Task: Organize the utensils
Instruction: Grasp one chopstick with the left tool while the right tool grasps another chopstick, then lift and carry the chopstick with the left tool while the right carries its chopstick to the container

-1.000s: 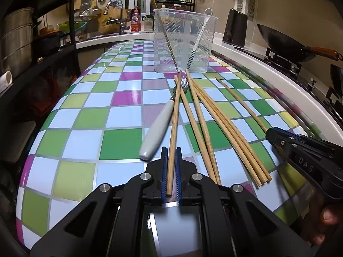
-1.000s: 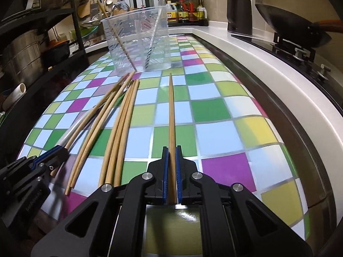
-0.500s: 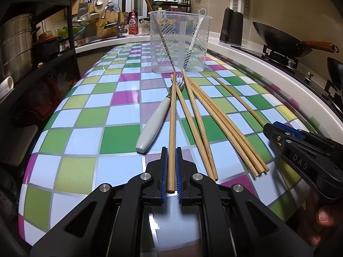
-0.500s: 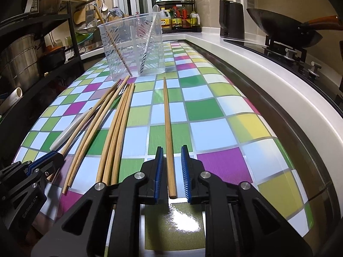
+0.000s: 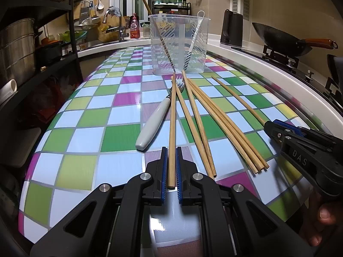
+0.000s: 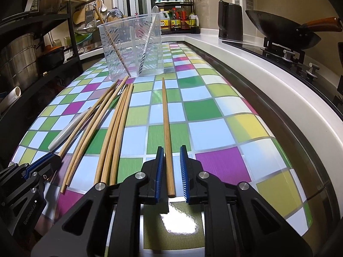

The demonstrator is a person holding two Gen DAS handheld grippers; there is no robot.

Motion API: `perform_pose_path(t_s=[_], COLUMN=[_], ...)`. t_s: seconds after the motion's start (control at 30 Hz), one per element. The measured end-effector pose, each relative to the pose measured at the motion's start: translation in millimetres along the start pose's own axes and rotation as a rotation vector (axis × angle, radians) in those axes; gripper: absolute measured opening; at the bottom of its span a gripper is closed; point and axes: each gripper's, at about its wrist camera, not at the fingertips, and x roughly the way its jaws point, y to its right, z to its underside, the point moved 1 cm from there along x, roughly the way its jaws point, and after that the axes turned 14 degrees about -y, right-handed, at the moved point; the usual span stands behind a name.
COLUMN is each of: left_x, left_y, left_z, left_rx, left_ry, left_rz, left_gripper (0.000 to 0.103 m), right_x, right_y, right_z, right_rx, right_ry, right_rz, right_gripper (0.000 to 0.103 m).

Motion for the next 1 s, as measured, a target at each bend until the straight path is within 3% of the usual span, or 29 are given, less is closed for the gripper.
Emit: perform_pose_path(t_s=[0.2,0.63,1.0], left_x=[-1,-2,-35], left_y=[1,0,-4], left_z=[2,-3,-14], left_rx=[-0.005,0.0,0.003], left_ry=[0.005,-0.011,0.109], left_rz=[-0.003,0.006,0.028], left_gripper=[0.008,0.007,0.007], right_x=[0,-6,-36], right_y=[0,1,-1], right_z=[-1,-10,-31], right_rx=[-0.007,-0.004,-0.017], right_ry=[-0.003,-0.013,0.053], right_rz=[-0.009,0.001,0.037], right_gripper=[0.007,0.007,0.007])
